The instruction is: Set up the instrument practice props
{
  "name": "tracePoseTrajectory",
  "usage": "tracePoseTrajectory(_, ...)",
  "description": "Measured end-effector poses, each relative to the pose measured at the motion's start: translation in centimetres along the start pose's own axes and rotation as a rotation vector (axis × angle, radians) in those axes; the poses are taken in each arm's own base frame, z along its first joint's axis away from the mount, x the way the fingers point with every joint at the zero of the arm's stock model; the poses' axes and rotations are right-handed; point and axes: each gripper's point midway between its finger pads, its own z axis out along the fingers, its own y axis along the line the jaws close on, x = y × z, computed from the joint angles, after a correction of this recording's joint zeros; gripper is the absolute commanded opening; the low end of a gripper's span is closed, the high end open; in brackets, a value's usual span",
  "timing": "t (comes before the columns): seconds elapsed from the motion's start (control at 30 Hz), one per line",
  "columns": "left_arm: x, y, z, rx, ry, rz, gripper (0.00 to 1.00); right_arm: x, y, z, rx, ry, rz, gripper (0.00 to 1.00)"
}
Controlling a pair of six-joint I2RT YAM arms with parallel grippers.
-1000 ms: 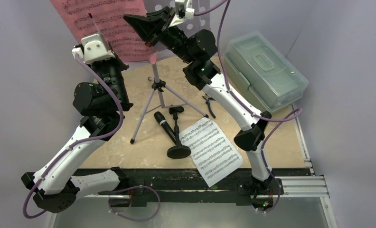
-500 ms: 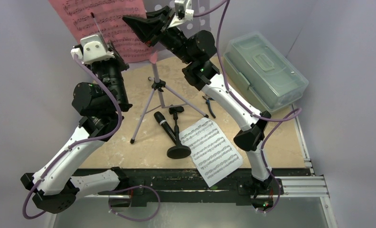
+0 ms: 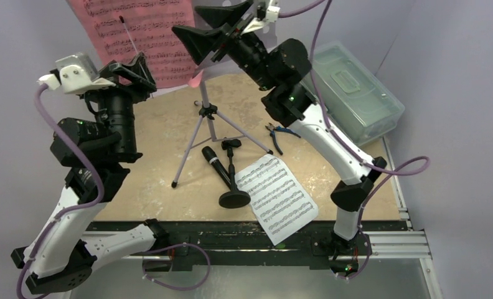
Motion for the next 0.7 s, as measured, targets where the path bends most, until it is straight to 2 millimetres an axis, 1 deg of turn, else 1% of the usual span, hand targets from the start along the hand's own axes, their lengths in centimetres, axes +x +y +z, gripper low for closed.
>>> tracePoseTrajectory(0.07, -0.5, 0.2, -0.6, 0.020, 0.012, -0.036, 0.70, -2.3, -0.1, -0.8, 0.042, -0.006, -0.014, 0.94)
tracePoseTrajectory(0.1, -0.8, 0.3, -0.9, 0.032, 0.019, -0.055, 0.73, -3.4, -0.1, -1.3, 0.064, -0.003, -0.024, 0.95)
tracePoseTrajectory(0.17, -1.3, 0.5, -1.6, 0.062, 0.034, -0.089, 0.77, -5.4, -0.2, -2.7, 0.109, 0.013, -0.045, 0.97)
tracePoseTrajectory(0.2, -1.6, 0.5, -2.0, 0.084, 0.042, -0.105, 0.78, -6.3, -0.2, -3.8, 0.137, 0.032, -0.055, 0.97)
tracePoseTrajectory(0.23, -1.9, 0.5, -2.4, 0.100, 0.046, -0.122, 0.80, -6.8, -0.1, -4.7, 0.153, 0.050, -0.063, 0.97)
tracePoseTrajectory(0.3, -2.7, 0.4, -3.4, 0.161, 0.055, -0.168, 0.83, -7.6, -0.1, -7.4, 0.195, 0.096, -0.077, 0.98)
tracePoseTrajectory(0.37, -3.1, 0.2, -4.6, 0.225, 0.071, -0.207, 0.86, -7.0, -0.1, -11.0, 0.232, 0.161, -0.078, 0.99)
tracePoseTrajectory(0.4, -3.1, 0.1, -5.1, 0.250, 0.080, -0.221, 0.86, -6.3, -0.2, -13.0, 0.252, 0.197, -0.073, 0.99)
tracePoseTrajectory(0.47, -2.7, -0.8, -6.2, 0.331, 0.107, -0.253, 0.87, -3.9, -0.5, -16.9, 0.290, 0.280, -0.059, 0.99)
tracePoseTrajectory(0.5, -2.4, -1.3, -6.6, 0.363, 0.122, -0.263, 0.87, -2.2, -0.7, -18.9, 0.310, 0.329, -0.050, 0.99)
tracePoseTrajectory(0.53, -1.7, -2.2, -7.0, 0.409, 0.143, -0.270, 0.87, 0.0, -1.2, -21.1, 0.339, 0.392, -0.040, 0.99)
tracePoseTrajectory(0.57, -0.8, -3.2, -7.5, 0.459, 0.170, -0.276, 0.88, 2.3, -1.7, -23.5, 0.378, 0.461, -0.031, 0.99)
tracePoseTrajectory(0.6, 0.5, -4.4, -8.0, 0.513, 0.209, -0.278, 0.91, 4.4, -2.3, -25.6, 0.417, 0.527, -0.022, 0.99)
tracePoseTrajectory(0.63, 2.1, -5.6, -8.5, 0.565, 0.253, -0.275, 0.92, 6.8, -2.9, -27.6, 0.455, 0.596, -0.010, 0.99)
tracePoseTrajectory(0.67, 3.5, -6.6, -8.9, 0.605, 0.293, -0.273, 0.92, 8.7, -3.4, -29.3, 0.490, 0.652, 0.003, 0.99)
tracePoseTrajectory(0.7, 5.4, -7.9, -9.6, 0.657, 0.347, -0.276, 0.93, 11.1, -3.9, -31.3, 0.529, 0.717, 0.024, 0.99)
